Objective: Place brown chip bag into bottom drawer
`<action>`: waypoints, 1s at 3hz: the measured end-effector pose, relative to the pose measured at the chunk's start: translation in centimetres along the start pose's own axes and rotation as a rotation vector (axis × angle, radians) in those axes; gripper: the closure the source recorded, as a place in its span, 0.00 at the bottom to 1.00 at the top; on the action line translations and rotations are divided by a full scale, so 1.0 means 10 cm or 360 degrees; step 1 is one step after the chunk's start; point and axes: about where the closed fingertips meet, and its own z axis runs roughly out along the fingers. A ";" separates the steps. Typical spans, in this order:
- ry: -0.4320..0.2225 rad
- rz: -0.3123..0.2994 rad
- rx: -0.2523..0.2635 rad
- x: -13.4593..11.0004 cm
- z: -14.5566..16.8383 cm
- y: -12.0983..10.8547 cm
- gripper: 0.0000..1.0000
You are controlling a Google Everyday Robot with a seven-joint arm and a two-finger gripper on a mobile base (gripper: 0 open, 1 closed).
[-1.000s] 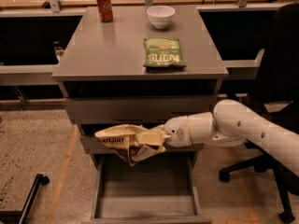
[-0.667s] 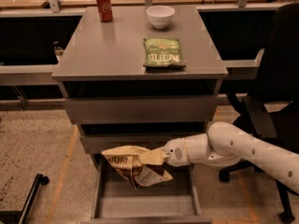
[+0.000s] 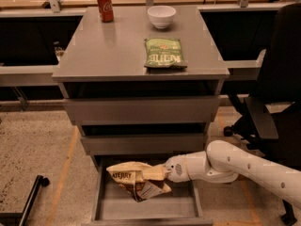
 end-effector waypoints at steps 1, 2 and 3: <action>-0.0032 -0.0035 -0.0046 -0.02 0.05 0.04 1.00; -0.0109 -0.0069 -0.0136 -0.11 0.31 -0.19 1.00; -0.0099 0.0066 -0.0197 0.11 0.70 -0.69 1.00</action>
Offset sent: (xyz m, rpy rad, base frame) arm 0.0463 0.0468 -0.0869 0.2547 -0.0165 -0.0076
